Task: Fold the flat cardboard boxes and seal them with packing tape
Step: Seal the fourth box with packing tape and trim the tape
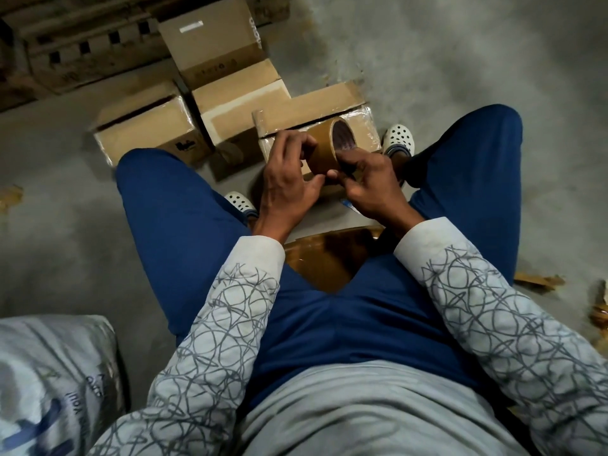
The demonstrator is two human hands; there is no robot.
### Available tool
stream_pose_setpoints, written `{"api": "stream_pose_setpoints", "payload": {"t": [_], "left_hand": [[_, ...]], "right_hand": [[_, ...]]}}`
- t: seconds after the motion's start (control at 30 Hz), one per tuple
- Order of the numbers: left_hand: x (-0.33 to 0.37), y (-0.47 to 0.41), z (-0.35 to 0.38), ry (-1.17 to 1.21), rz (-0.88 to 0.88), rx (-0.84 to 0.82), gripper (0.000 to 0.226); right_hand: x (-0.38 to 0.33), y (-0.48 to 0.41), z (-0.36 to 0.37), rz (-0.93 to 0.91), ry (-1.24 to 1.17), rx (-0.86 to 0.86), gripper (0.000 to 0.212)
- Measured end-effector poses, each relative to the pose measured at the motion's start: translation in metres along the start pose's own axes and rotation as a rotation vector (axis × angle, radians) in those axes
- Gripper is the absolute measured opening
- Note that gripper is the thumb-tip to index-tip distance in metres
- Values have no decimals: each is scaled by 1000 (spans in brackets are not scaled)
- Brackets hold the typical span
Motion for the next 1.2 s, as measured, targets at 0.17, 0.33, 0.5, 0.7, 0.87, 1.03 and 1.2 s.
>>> {"api": "stream_pose_setpoints", "payload": {"t": [0.17,0.33,0.5,0.7,0.87,1.03,1.2], "left_hand": [[-2,1,3,22,-15,-3,45],[-3,0,4,45,-16,2,43],[-3,-1,5,34,1,13,44],[-7,0,7,5,5,24,32],[-3,0,7,-45,49,85,17],[-11,2,-11,127,-82,106,43],[-18,2,-16,67,-74,178,21]], "right_hand": [[2,0,1,-10,37,-10,19],[0,0,1,-24,62,-3,15],[2,-2,1,-16,87,-7,16],[-1,-2,0,-4,108,-19,22],[-4,-9,-1,6,40,36,22],[-4,-4,8,27,37,29,26],[-11,0,7,-39,103,44,27]]}}
Point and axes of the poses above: each hand's wrist, its own y-axis away from the middle knuckle, its own z-axis out of the palm, x = y × z, the point moved 6 cm from there along -y, towards the middle knuckle, and after that the axes turned 4 degrees about z, right-handed, at the moved point
